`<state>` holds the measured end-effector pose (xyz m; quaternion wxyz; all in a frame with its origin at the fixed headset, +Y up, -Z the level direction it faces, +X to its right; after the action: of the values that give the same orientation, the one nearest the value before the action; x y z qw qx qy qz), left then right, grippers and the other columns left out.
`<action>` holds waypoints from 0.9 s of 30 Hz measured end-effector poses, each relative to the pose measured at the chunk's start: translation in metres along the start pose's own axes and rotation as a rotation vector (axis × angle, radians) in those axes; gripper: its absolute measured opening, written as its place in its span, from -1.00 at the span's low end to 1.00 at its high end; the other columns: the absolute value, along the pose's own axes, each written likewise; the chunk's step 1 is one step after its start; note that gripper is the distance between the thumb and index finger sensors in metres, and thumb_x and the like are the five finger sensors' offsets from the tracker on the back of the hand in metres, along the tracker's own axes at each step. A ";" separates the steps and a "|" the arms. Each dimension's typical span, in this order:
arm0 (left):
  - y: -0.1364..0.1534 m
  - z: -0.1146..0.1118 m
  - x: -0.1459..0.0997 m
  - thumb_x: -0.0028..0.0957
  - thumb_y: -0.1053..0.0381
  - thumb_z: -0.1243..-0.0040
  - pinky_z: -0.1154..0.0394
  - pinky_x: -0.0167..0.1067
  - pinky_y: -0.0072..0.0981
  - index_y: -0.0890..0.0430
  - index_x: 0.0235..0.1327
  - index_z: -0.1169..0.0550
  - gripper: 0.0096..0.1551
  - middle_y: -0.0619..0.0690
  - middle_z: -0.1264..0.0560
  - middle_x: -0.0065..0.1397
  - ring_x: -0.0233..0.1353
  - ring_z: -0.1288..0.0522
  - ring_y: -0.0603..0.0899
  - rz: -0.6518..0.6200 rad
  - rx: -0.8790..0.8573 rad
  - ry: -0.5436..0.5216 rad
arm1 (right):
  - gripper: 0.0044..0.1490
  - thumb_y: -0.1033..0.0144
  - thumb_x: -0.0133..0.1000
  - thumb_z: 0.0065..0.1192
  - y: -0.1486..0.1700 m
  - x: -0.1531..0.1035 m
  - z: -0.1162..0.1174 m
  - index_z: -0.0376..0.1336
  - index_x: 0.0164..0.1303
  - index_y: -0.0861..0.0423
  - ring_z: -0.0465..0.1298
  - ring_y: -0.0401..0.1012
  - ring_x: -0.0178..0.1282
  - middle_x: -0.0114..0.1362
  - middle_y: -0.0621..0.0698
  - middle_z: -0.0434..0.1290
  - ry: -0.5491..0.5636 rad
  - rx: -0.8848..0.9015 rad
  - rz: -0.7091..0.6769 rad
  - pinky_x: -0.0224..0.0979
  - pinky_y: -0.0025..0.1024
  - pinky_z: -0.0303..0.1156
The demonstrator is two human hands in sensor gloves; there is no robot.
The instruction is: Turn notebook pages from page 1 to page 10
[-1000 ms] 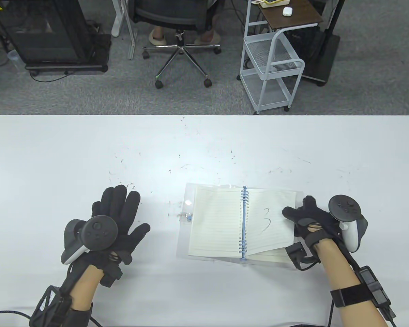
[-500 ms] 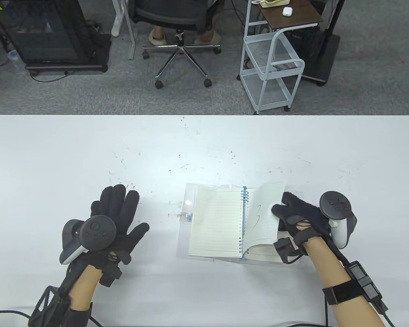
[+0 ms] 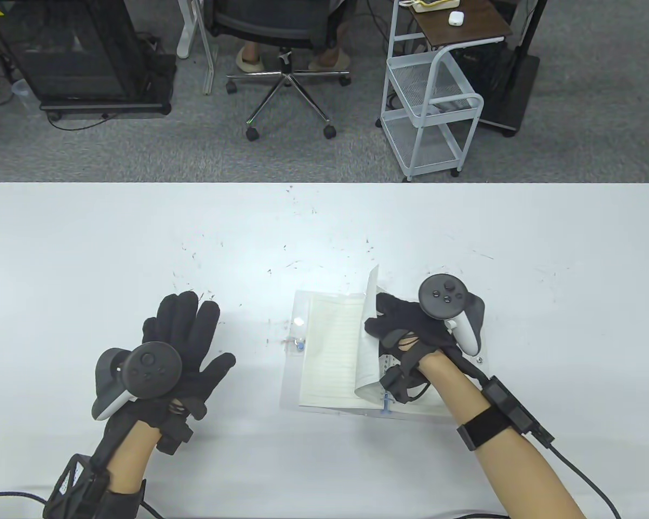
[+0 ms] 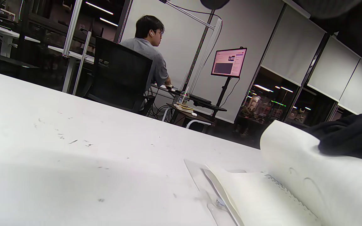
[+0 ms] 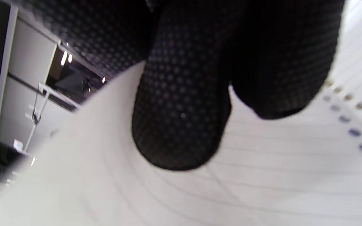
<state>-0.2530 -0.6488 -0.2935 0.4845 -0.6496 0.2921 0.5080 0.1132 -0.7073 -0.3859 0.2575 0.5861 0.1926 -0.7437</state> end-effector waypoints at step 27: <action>0.003 0.001 0.001 -0.06 -0.50 0.01 0.14 0.44 0.54 -0.06 0.66 -0.08 0.06 0.12 0.15 0.72 0.73 0.23 0.44 0.006 -0.007 0.010 | -0.19 0.18 -0.01 0.49 -0.002 0.038 0.095 0.17 0.23 0.37 0.82 -0.25 -0.34 0.05 0.24 0.63 -0.177 -0.292 0.038 -0.18 -0.22 0.72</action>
<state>-0.2552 -0.6488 -0.2955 0.4794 -0.6528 0.2945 0.5072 0.0320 -0.7679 -0.4005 0.3699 0.4780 0.2643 -0.7515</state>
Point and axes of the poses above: the tracker on the back of each hand, its own y axis roughly to the little-finger side, its own x axis roughly from the wrist to the fingertips, z = x × y, the point moved 5 cm from there along x, roughly from the wrist to the fingertips
